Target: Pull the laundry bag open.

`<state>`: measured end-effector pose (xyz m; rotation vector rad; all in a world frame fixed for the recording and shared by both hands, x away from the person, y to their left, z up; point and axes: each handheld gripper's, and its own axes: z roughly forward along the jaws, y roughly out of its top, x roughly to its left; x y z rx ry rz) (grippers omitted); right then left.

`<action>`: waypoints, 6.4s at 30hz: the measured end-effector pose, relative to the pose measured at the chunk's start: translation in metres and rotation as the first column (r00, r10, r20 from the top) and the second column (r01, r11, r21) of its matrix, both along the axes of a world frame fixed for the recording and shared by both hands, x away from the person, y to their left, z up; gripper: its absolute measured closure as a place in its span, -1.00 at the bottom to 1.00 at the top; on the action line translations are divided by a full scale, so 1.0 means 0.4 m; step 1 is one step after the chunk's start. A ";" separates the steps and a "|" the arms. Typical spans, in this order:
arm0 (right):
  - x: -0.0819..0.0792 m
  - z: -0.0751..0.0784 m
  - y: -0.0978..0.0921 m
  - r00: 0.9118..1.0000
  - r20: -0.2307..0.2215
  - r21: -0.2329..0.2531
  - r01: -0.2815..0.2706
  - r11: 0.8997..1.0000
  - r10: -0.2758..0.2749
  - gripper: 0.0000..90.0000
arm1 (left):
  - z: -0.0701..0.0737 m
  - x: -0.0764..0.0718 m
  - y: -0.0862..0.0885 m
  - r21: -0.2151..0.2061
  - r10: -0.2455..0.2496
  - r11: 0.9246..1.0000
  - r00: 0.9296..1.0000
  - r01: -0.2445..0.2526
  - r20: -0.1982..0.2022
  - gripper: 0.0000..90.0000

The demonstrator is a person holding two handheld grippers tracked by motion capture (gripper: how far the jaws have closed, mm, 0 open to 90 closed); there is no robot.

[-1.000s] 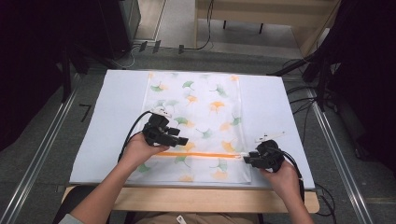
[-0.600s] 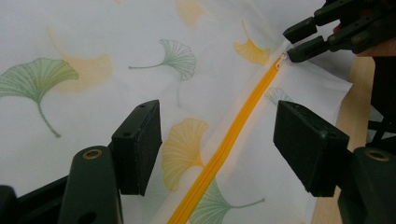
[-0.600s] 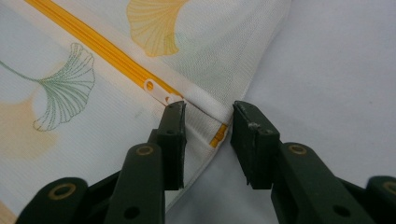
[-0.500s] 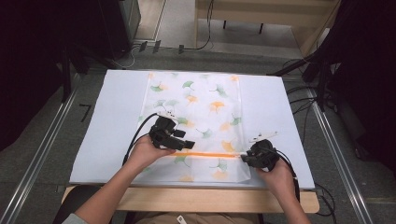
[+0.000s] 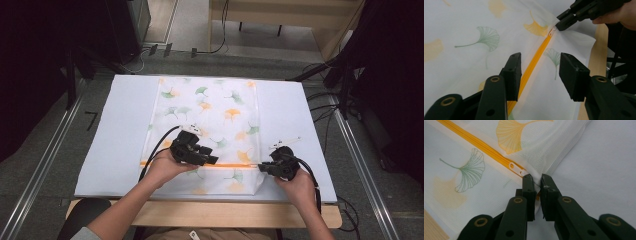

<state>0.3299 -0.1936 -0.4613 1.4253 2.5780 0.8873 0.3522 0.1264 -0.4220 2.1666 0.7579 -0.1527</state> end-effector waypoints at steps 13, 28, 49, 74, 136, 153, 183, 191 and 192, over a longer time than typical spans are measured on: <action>-0.013 0.033 -0.011 0.999 0.045 0.047 -0.004 0.999 0.002 0.89 | -0.014 -0.020 -0.067 0.060 -0.033 0.998 0.999 0.031 0.034 0.46; -0.029 0.061 -0.016 0.997 0.074 0.083 -0.024 0.996 0.017 0.89 | -0.029 -0.031 -0.170 0.080 -0.097 0.992 0.994 0.092 0.057 0.47; -0.040 0.090 -0.007 0.986 0.136 0.116 -0.116 0.986 0.100 0.90 | -0.062 -0.012 -0.242 0.094 -0.113 0.990 0.992 0.108 0.049 0.41; -0.043 0.096 0.024 0.977 0.144 0.110 -0.173 0.979 0.157 0.90 | -0.059 -0.016 -0.264 0.080 -0.139 0.988 0.990 0.135 0.038 0.79; -0.041 0.099 0.005 0.980 0.134 0.137 -0.169 0.976 0.151 0.91 | -0.055 0.010 -0.218 0.088 -0.093 0.992 0.995 0.094 -0.020 1.00; -0.037 0.093 0.003 0.982 0.129 0.129 -0.153 0.980 0.136 0.91 | -0.056 0.014 -0.176 0.097 -0.093 0.991 0.995 0.096 -0.030 1.00; -0.028 0.083 -0.012 0.986 0.108 0.118 -0.136 0.984 0.124 0.91 | -0.049 0.022 -0.046 0.167 -0.019 0.985 0.997 0.030 -0.072 1.00; -0.024 0.084 -0.017 0.987 0.113 0.107 -0.126 0.986 0.114 0.91 | -0.049 0.027 -0.026 0.112 0.004 0.994 0.997 0.005 -0.075 1.00; -0.025 0.084 -0.019 0.988 0.112 0.113 -0.122 0.986 0.110 0.91 | -0.049 0.027 -0.026 0.110 0.003 0.994 0.997 0.005 -0.076 1.00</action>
